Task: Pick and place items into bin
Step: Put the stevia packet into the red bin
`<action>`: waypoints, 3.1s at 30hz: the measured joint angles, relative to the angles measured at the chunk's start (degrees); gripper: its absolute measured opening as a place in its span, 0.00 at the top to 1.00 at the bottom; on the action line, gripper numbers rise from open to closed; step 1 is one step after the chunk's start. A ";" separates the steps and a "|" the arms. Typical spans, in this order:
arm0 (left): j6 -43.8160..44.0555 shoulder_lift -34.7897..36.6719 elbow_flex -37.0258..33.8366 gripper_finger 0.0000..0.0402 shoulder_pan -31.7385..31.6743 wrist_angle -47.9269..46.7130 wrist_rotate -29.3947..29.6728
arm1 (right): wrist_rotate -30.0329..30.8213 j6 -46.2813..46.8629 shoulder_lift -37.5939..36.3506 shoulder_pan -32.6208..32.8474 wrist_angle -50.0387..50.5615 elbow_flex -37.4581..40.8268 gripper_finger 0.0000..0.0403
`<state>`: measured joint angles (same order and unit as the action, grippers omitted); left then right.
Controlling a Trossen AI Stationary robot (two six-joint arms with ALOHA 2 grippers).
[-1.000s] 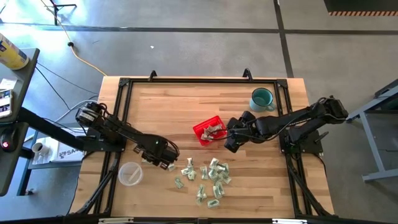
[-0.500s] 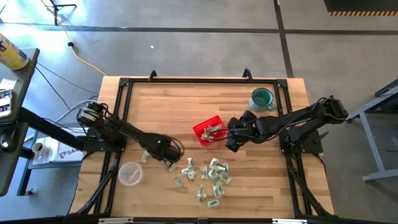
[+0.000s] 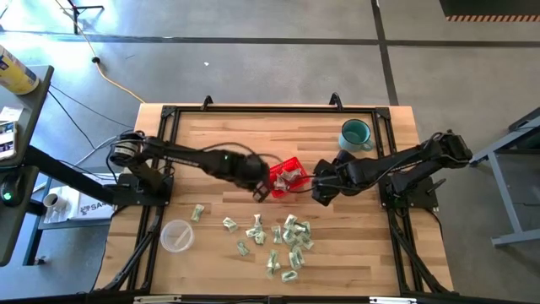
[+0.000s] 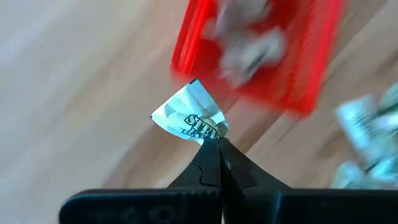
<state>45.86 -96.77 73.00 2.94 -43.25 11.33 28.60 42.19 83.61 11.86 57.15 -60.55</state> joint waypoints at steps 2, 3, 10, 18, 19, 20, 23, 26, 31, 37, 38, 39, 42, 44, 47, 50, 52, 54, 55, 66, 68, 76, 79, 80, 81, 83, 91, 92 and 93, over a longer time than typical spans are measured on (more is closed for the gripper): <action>-3.55 -0.74 2.27 0.95 -1.18 2.42 0.02 | -0.02 1.46 0.00 1.02 1.25 0.00 0.37; -5.40 -1.23 3.33 0.95 -1.66 3.52 0.04 | -0.02 2.35 0.00 1.62 1.73 0.00 0.37; -16.61 -8.51 8.32 0.92 -3.87 10.16 -2.88 | 0.52 11.08 -0.10 6.55 7.20 0.00 0.37; -20.46 -10.94 8.82 0.64 -4.05 15.09 -3.79 | 0.37 17.86 -0.52 10.75 10.32 0.00 0.37; -20.16 -10.68 8.80 0.60 -4.05 13.04 -4.10 | 0.40 17.88 -0.52 10.82 10.33 0.00 0.37; -20.10 -10.16 8.71 0.56 -4.07 10.31 -4.70 | 0.42 17.85 -0.52 10.82 10.33 0.00 0.37; -20.17 -8.10 8.82 0.47 -4.07 1.89 -5.31 | 1.04 16.78 -0.52 10.43 10.21 0.00 0.37; -15.13 -6.12 8.79 0.42 -3.77 -15.15 -6.54 | 0.92 14.10 -0.52 9.20 8.91 0.00 0.37; -0.58 -4.89 8.27 0.42 -0.66 -36.14 -4.58 | 0.95 8.88 -0.52 6.70 4.25 0.00 0.37; 11.13 -4.91 1.64 0.46 3.26 -36.11 -10.25 | 0.26 2.47 -0.52 3.26 -1.23 0.00 0.37; 13.05 -4.95 -0.06 0.46 4.03 -35.70 -11.07 | -0.08 1.61 -0.52 2.86 -1.75 0.00 0.37; 15.04 -4.96 -1.81 0.47 4.79 -35.68 -11.49 | -0.37 0.86 -0.52 2.56 -2.16 0.00 0.37; 20.83 -2.83 -7.35 0.47 7.04 -32.88 -13.73 | -0.90 -1.09 -0.52 2.01 -2.74 0.00 0.37; 24.59 0.06 -11.40 0.47 8.56 -26.72 -15.01 | -0.94 -2.08 -0.52 1.99 -2.78 0.00 0.37; 31.64 5.67 -17.36 0.46 11.04 -18.27 -14.90 | -1.00 -2.39 -0.55 2.00 -3.01 0.00 0.37; 37.50 10.08 -21.89 0.46 13.43 -16.46 -13.44 | -1.27 -2.38 -0.55 1.99 -3.48 0.00 0.37; 39.63 12.33 -24.04 0.46 14.81 -16.48 -12.90 | -1.39 -2.40 -0.55 2.01 -3.91 0.00 0.37; 40.04 14.10 -25.75 0.46 15.94 -16.01 -13.23 | -1.27 -2.39 -0.55 1.99 -4.39 0.00 0.37; 40.11 14.59 -26.51 0.46 16.39 -15.56 -13.76 | -1.25 -2.40 -0.55 1.99 -4.56 0.00 0.37; 40.53 14.93 -35.46 0.47 17.33 -4.56 -17.98 | -1.13 0.37 -0.55 1.99 -6.19 0.00 0.37; 40.47 15.15 -36.70 0.50 17.31 -2.98 -18.27 | -1.29 0.84 -0.55 1.99 -6.12 0.00 0.37; 37.57 15.11 -37.36 0.87 17.32 -0.58 -15.67 | -1.25 0.86 -0.55 2.01 -4.98 0.00 0.37; 37.15 14.94 -35.82 0.95 16.56 -0.90 -13.92 | -1.01 0.86 -0.55 1.99 -3.98 0.00 0.37; 36.74 14.87 -34.90 0.94 15.91 -0.81 -12.80 | -0.66 0.86 -0.55 2.06 -3.61 -0.01 0.37; 35.74 14.95 -33.98 0.93 15.10 0.14 -10.27 | -0.25 0.86 -0.55 2.29 -3.25 0.00 0.37; 32.57 15.61 -30.79 0.89 12.76 2.20 -5.39 | 0.81 0.84 -0.55 2.77 -2.87 0.00 0.37; 8.48 14.08 -17.97 0.95 -0.12 13.07 1.69 | 1.42 4.19 -0.55 5.49 -0.19 0.00 0.37; 5.83 13.06 -16.74 0.95 -1.94 14.46 1.06 | 1.56 5.21 -0.55 6.13 0.76 -0.01 0.37; 3.00 11.94 -15.55 0.94 -3.64 17.04 -0.79 | 1.61 6.26 -0.55 6.86 1.77 0.00 0.37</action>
<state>48.85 -84.84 57.45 -0.70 -26.21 10.55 30.21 48.45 83.07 18.72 58.92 -60.55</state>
